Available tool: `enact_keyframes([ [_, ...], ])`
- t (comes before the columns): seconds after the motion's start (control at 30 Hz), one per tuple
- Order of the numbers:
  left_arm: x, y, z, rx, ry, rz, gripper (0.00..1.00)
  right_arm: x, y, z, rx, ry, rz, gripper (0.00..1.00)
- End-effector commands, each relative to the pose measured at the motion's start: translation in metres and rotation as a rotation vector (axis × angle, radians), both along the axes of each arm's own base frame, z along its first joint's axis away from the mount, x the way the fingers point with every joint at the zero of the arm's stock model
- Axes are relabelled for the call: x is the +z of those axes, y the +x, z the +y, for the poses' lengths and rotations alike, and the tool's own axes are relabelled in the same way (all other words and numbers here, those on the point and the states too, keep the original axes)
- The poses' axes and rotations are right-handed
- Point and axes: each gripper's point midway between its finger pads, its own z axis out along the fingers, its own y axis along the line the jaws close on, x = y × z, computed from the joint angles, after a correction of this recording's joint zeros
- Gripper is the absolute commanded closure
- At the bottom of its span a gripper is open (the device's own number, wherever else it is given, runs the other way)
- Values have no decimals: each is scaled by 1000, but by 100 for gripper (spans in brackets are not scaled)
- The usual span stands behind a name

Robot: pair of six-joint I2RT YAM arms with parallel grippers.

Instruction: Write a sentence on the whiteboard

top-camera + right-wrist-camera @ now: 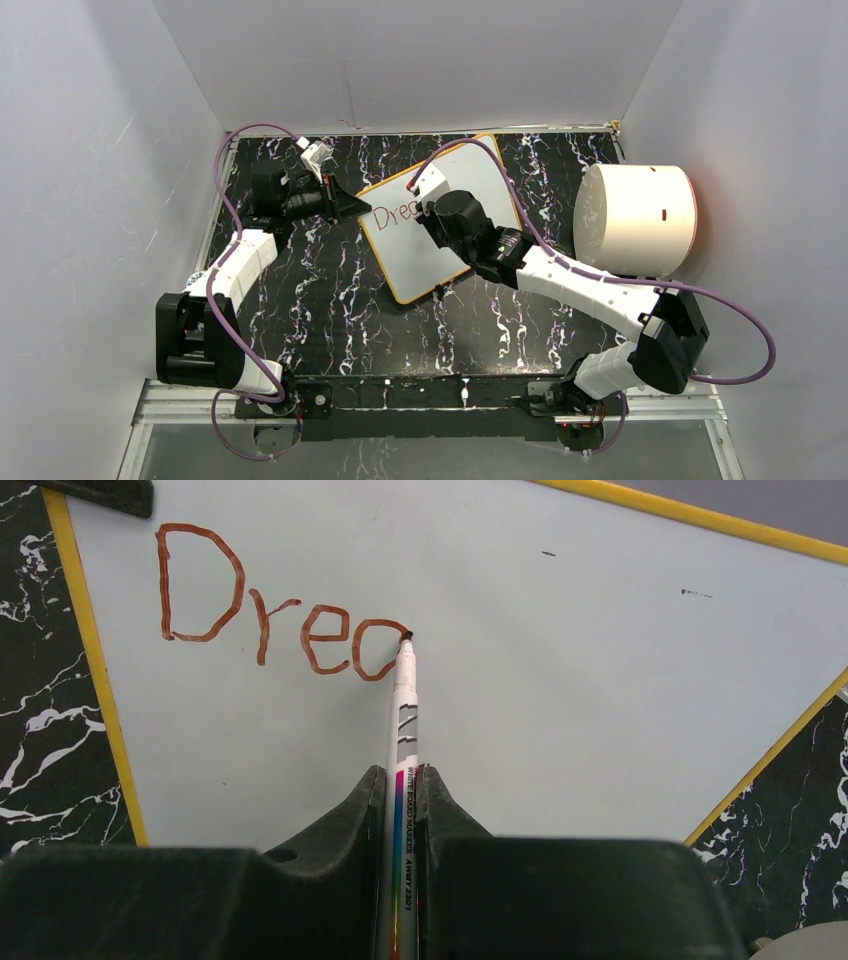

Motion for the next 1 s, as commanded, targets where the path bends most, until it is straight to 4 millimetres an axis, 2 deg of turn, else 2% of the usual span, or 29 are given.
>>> enact_keyframes([
  [0.0,-38,-6,-2,7,77,86,100,13,2,3,2,32,-2,100],
  [0.33,-38,-5,-2,9,78,87,100,-4,-7,-6,4,-1,46,100],
  [0.97,-39,-5,-2,10,79,89,100,-9,-7,-14,-26,-22,49,100],
])
